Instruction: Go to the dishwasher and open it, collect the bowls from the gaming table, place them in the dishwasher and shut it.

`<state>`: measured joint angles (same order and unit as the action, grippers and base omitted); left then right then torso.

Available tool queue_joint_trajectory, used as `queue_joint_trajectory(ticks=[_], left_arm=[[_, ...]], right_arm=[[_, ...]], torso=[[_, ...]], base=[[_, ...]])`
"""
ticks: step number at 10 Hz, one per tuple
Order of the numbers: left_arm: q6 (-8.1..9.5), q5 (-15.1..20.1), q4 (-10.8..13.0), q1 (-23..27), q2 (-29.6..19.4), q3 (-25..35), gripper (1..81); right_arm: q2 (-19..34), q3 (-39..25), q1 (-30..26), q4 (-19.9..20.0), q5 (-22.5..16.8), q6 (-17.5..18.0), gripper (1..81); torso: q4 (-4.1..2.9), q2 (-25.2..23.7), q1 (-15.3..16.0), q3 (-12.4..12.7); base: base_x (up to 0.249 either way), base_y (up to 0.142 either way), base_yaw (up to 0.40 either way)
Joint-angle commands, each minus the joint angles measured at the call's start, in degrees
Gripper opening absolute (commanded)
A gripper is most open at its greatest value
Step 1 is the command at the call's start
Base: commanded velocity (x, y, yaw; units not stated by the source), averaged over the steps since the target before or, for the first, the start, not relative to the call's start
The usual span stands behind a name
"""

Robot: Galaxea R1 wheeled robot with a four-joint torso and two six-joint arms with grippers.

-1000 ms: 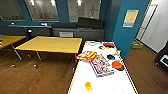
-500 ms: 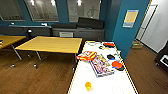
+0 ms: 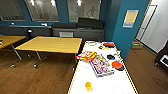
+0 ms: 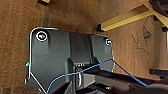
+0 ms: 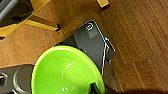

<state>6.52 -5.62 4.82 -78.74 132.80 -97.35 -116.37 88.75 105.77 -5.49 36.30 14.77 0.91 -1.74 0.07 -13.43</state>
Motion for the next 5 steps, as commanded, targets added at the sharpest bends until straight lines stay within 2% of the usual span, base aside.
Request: queue_joint_trajectory(ticks=[1, 4, 5], left_arm=[[1.65, 3.0, -0.2, 5.4, -7.4, 9.2, 81.1], [1.65, 3.1, -1.1, 10.2, -15.9, 18.9, 81.1], [1.74, 3.1, -2.3, 12.1, -18.7, 22.3, 81.1]], right_arm=[[-4.6, 7.8, 0.7, -2.8, -1.9, 0.3, 1.0], [-8.9, 12.4, 0.1, -1.4, -1.9, 0.5, 1.0], [-9.8, 13.5, -0.2, -1.3, -1.9, 1.1, 1.0]], torso=[[0.0, 0.0, 0.0, 0.0], [0.0, 0.0, 0.0, 0.0], [0.0, 0.0, 0.0, 0.0]], base=[[0.0, 0.0, 0.0], [0.0, 0.0, 0.0], [0.0, 0.0, 0.0]])
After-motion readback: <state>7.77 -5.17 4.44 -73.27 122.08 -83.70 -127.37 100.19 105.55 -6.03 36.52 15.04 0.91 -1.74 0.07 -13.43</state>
